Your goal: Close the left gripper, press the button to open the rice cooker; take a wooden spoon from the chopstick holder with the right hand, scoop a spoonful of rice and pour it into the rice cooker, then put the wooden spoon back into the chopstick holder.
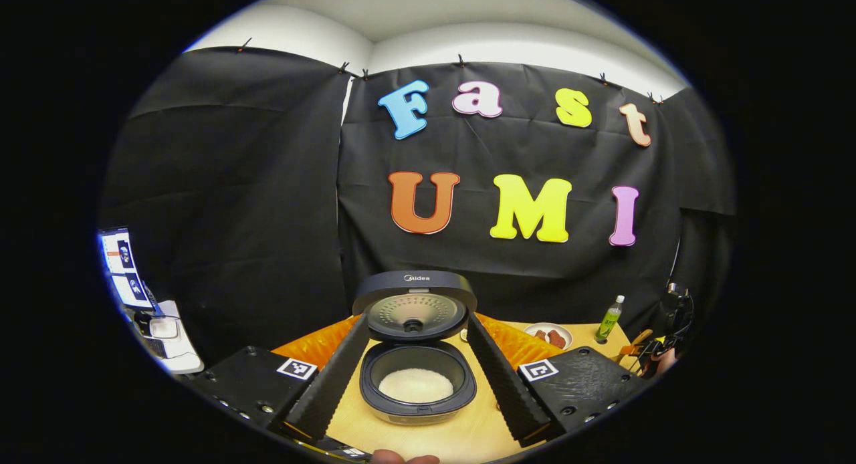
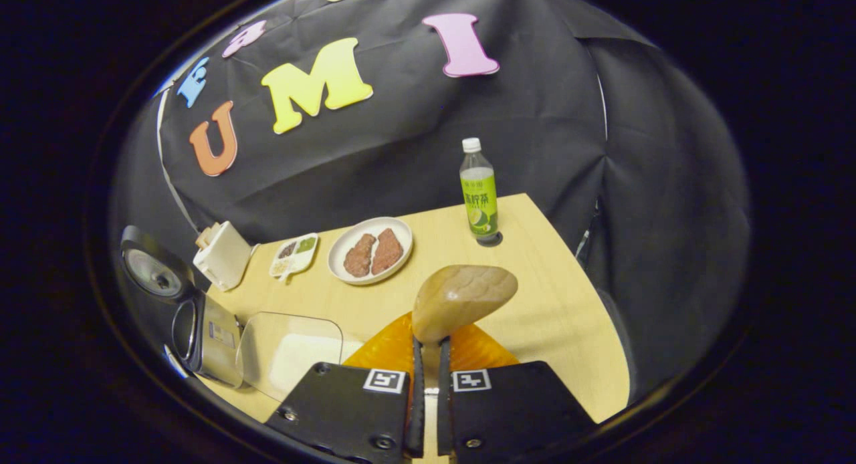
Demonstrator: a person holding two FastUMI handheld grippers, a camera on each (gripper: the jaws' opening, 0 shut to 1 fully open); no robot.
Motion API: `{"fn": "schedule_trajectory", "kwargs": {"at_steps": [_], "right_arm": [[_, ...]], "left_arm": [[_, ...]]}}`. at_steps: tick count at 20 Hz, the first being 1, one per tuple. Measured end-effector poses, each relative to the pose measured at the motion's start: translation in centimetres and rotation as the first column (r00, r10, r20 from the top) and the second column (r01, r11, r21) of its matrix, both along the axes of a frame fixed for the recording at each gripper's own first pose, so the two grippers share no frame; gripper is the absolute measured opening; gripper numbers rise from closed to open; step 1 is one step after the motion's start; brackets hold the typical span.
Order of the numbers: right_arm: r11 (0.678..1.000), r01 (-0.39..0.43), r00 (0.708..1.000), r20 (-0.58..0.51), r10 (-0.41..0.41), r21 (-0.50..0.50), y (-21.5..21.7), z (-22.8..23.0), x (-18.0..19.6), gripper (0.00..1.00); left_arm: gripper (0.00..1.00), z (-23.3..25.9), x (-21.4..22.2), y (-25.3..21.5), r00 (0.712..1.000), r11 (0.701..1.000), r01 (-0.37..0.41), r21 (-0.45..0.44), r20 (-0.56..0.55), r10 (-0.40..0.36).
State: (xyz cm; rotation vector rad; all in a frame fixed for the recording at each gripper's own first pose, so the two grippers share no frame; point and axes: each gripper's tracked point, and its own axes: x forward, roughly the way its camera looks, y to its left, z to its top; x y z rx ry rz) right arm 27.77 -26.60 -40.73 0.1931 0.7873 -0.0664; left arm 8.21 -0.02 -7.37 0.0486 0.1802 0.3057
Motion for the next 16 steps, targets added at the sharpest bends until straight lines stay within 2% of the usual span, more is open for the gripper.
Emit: {"fn": "schedule_trajectory", "kwargs": {"at_steps": [5,9,13,16], "right_arm": [[0.999,0.021,1.0,-0.018,-0.021,0.024,-0.1,-1.6,0.0,0.16],[1.0,-0.007,1.0,0.03,0.007,0.001,0.0,-0.1,0.5,0.21],[0.999,-0.016,0.997,0.075,0.019,-0.041,-0.6,2.2,0.5,0.65],[0.994,-0.022,0.991,0.132,0.036,-0.108,-1.6,4.9,0.3,0.85]], "left_arm": [[0.95,-0.5,0.4,0.1,1.0,1.0,-0.005,0.001,-0.021,0.005],[0.95,-0.4,1.5,-0.8,1.0,1.0,0.019,-0.003,-0.013,-0.019],[0.95,-0.1,2.8,-2.0,0.999,0.999,0.046,-0.018,0.008,-0.046],[0.95,0.5,3.8,-2.8,0.997,0.997,0.068,-0.02,0.035,-0.067]]}}
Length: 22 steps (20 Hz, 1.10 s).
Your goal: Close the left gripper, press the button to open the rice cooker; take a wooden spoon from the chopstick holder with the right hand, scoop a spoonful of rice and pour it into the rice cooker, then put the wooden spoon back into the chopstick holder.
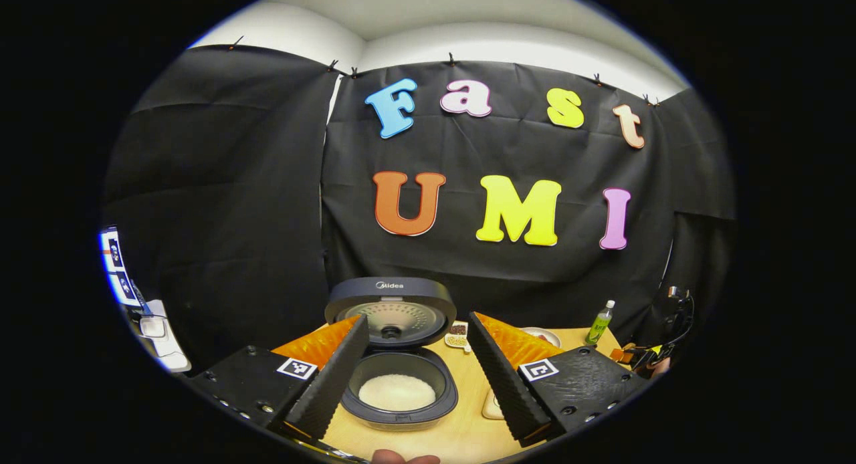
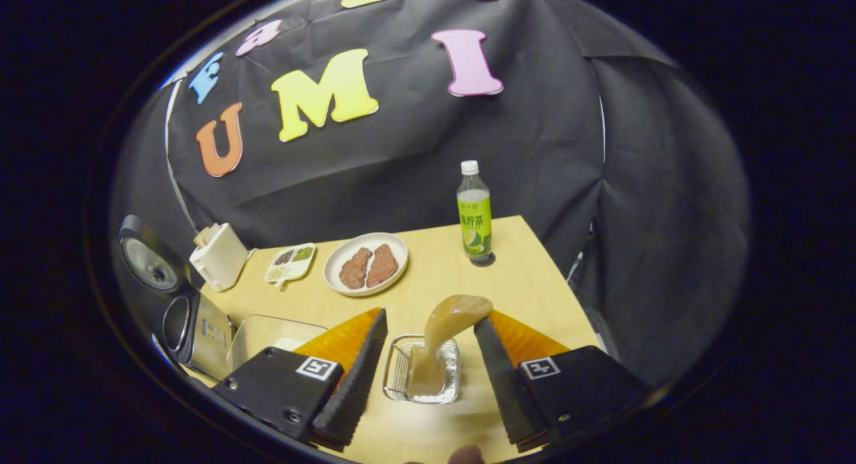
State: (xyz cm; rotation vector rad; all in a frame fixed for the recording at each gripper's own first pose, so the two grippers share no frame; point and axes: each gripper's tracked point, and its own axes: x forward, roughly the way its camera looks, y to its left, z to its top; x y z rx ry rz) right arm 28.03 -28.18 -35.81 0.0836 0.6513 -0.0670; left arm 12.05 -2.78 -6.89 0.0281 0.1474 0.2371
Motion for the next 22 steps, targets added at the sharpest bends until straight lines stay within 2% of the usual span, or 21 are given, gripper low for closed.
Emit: {"fn": "schedule_trajectory", "kwargs": {"at_steps": [3,7,8,9,10,11,12,14,16,18,22], "right_arm": [[0.998,-0.007,0.996,0.092,0.013,-0.066,-0.5,4.5,-0.4,0.87],[0.994,0.003,0.973,0.229,0.022,-0.106,-0.1,11.2,-1.7,0.88],[0.993,0.005,0.967,0.255,0.027,-0.121,0.2,12.7,-2.3,0.94],[0.992,0.006,0.96,0.278,0.03,-0.127,0.8,14.4,-3.0,1.0],[0.993,0.003,0.952,0.304,0.035,-0.122,1.7,16.0,-3.7,1.0],[0.993,-0.002,0.945,0.324,0.039,-0.115,2.5,17.6,-4.6,1.0],[0.994,-0.006,0.939,0.342,0.043,-0.109,3.1,19.1,-5.5,1.0],[0.996,-0.005,0.925,0.377,0.04,-0.092,4.2,21.6,-7.5,1.0],[0.996,0.015,0.911,0.412,0.022,-0.087,4.5,23.9,-9.7,1.0],[0.997,0.031,0.899,0.438,0.004,-0.075,5.2,25.4,-12.0,1.0],[0.994,0.072,0.888,0.458,-0.025,-0.087,5.0,26.7,-16.2,1.0]], "left_arm": [[0.95,0.8,1.0,-0.3,1.0,1.0,0.013,-0.003,0.025,-0.013],[0.94,2.5,1.4,1.0,0.997,1.0,-0.02,0.021,0.077,0.018],[0.95,2.8,1.5,1.5,0.997,0.999,-0.029,0.024,0.079,0.027],[0.95,3.1,1.5,2.4,0.996,0.998,-0.051,0.033,0.079,0.048],[0.94,3.5,1.4,3.2,0.995,0.996,-0.072,0.045,0.077,0.068],[0.89,4.0,1.2,3.9,0.993,0.995,-0.088,0.053,0.08,0.084],[0.94,4.7,1.2,4.1,0.992,0.995,-0.091,0.049,0.087,0.087],[0.94,6.1,1.7,4.3,0.991,0.995,-0.096,0.028,0.095,0.093],[0.94,6.5,2.7,5.0,0.991,0.993,-0.116,-0.024,0.069,0.118],[0.94,7.0,4.3,3.9,0.996,0.995,-0.072,-0.072,0.046,0.075],[0.95,4.6,7.8,5.4,0.994,0.994,-0.067,-0.084,-0.097,0.058]]}}
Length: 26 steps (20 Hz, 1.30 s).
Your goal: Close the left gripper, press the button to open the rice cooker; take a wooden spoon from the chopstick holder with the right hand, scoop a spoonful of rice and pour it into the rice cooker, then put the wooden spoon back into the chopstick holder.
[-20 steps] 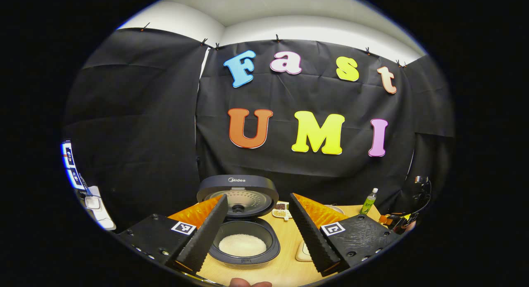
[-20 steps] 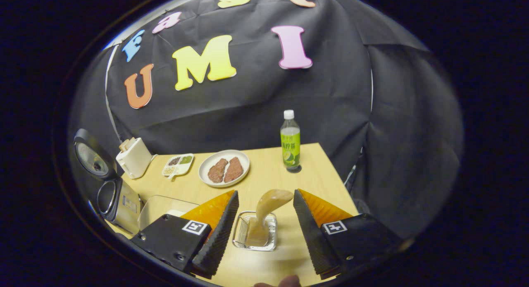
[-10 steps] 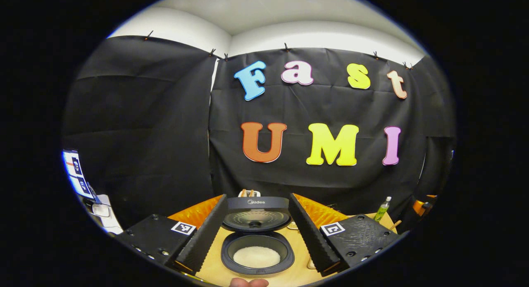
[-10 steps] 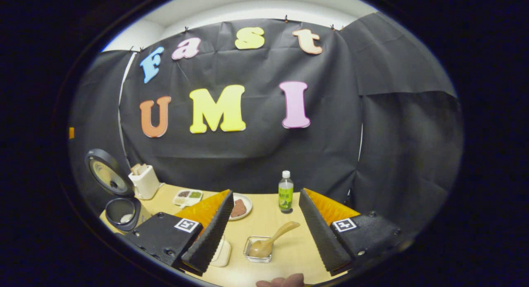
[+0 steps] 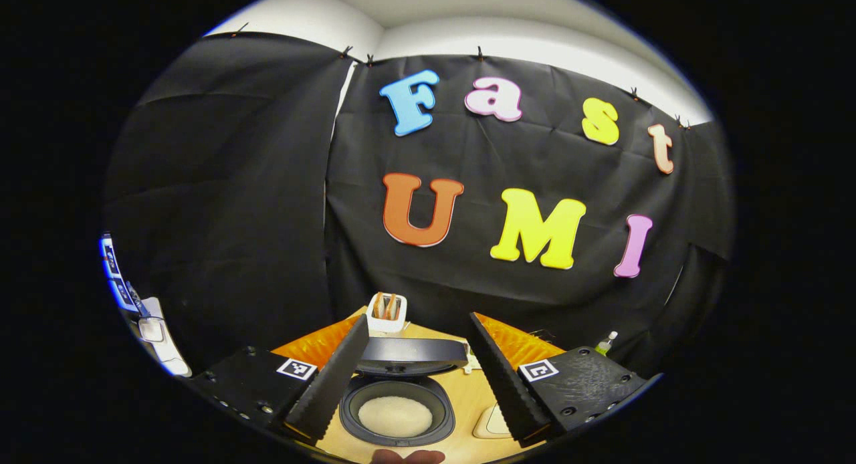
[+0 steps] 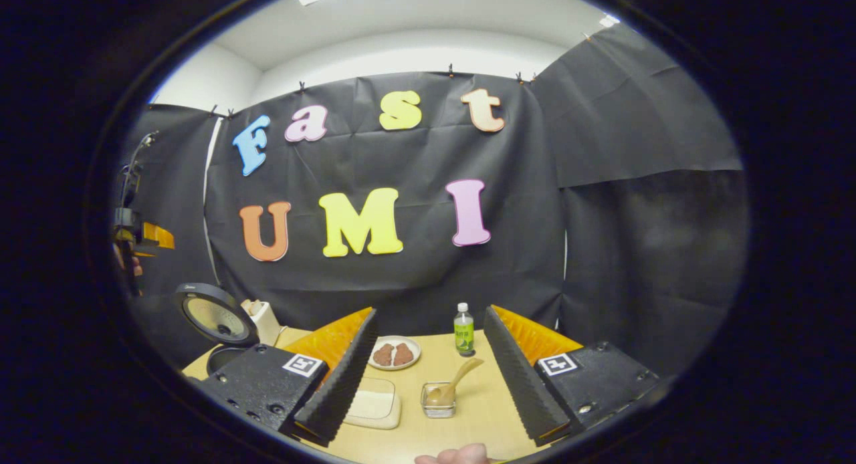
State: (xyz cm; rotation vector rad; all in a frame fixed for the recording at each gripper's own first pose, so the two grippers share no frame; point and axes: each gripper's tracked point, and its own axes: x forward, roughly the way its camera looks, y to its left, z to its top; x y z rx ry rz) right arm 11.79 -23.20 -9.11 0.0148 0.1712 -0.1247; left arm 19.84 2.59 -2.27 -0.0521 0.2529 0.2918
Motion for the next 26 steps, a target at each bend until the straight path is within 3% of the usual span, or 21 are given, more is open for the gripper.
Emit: {"fn": "schedule_trajectory", "kwargs": {"at_steps": [6,10,11,12,18,26], "right_arm": [[0.992,0.122,0.992,-0.036,-0.122,-0.019,-3.4,-0.9,-5.3,1.0],[0.984,0.175,0.983,-0.053,-0.176,-0.036,-4.8,-1.0,-7.8,1.0],[0.983,0.181,0.982,-0.053,-0.183,-0.038,-5.0,-1.0,-8.0,1.0],[0.982,0.184,0.981,-0.052,-0.185,-0.037,-5.0,-0.9,-8.3,1.0],[0.984,0.174,0.983,-0.052,-0.176,-0.041,-4.4,-0.8,-8.8,1.0],[0.996,0.069,0.995,-0.075,-0.073,-0.048,-0.9,-1.5,-7.5,1.0]], "left_arm": [[0.95,-3.4,5.4,3.1,0.988,0.998,-0.037,-0.041,-0.151,0.031],[0.95,-6.0,7.1,3.7,0.969,1.0,-0.028,-0.014,-0.245,0.024],[1.0,-6.7,7.3,3.8,0.964,1.0,-0.03,-0.011,-0.266,0.026],[0.95,-7.5,7.4,4.0,0.958,0.999,-0.031,-0.016,-0.287,0.025],[0.96,-9.4,6.4,3.9,0.943,0.998,-0.045,-0.039,-0.33,0.03],[0.96,-12.7,0.5,1.4,0.945,0.995,-0.04,-0.087,-0.327,0.009]]}}
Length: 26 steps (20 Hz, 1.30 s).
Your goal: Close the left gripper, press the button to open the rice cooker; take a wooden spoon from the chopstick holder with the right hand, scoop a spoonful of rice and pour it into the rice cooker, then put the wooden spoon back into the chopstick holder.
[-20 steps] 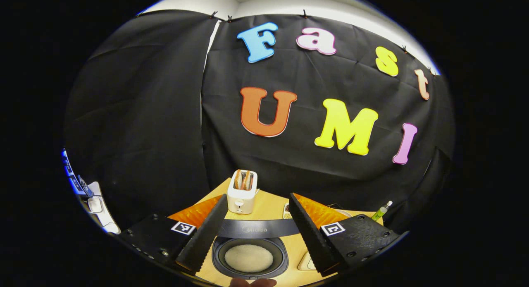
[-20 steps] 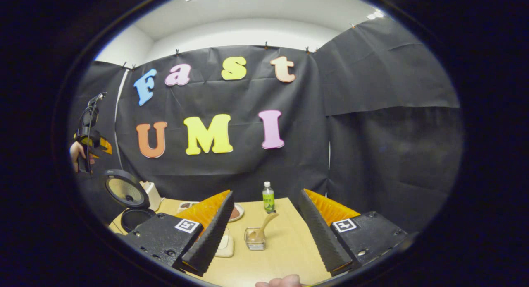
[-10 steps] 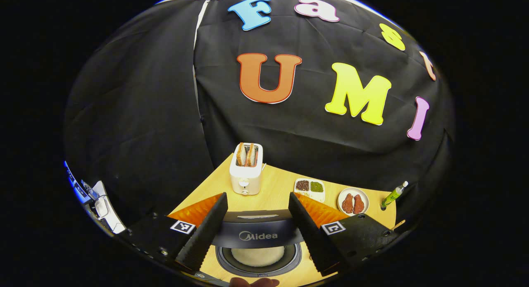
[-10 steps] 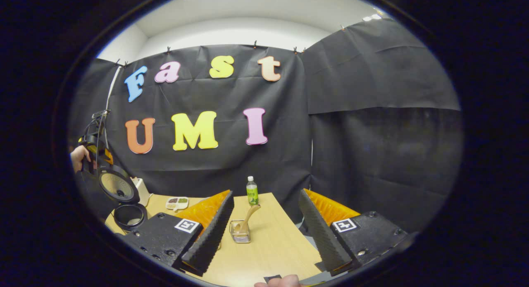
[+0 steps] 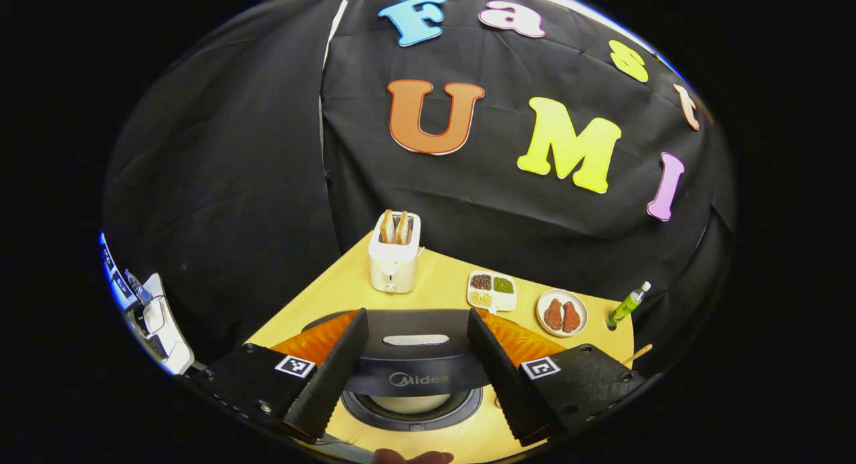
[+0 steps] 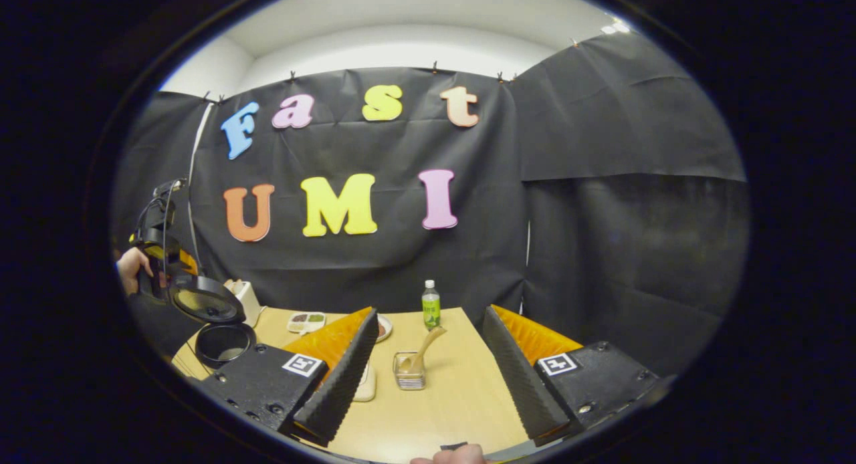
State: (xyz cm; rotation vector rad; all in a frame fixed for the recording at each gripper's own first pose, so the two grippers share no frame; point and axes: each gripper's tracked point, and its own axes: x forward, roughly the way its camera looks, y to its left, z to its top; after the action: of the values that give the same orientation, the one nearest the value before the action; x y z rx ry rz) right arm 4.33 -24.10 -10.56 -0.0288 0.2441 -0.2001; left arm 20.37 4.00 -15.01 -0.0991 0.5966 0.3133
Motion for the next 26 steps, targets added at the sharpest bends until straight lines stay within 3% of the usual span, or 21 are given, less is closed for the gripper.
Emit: {"fn": "schedule_trajectory", "kwargs": {"at_steps": [10,22,26], "right_arm": [[0.996,-0.089,0.995,-0.05,0.089,0.002,3.6,-1.5,0.7,1.0],[0.993,-0.118,0.99,-0.08,0.118,0.01,4.5,-2.6,2.0,1.0],[0.99,-0.138,0.986,-0.085,0.14,0.027,4.6,-3.4,3.6,1.0]], "left_arm": [[0.97,-5.9,-5.6,-2.2,0.999,0.994,-0.047,-0.096,-0.03,0.045],[0.97,-12.8,-9.0,-2.9,0.974,0.995,-0.027,-0.094,-0.228,0.004],[0.96,-13.2,-9.2,-2.8,0.971,0.998,-0.012,-0.055,-0.238,-0.002]]}}
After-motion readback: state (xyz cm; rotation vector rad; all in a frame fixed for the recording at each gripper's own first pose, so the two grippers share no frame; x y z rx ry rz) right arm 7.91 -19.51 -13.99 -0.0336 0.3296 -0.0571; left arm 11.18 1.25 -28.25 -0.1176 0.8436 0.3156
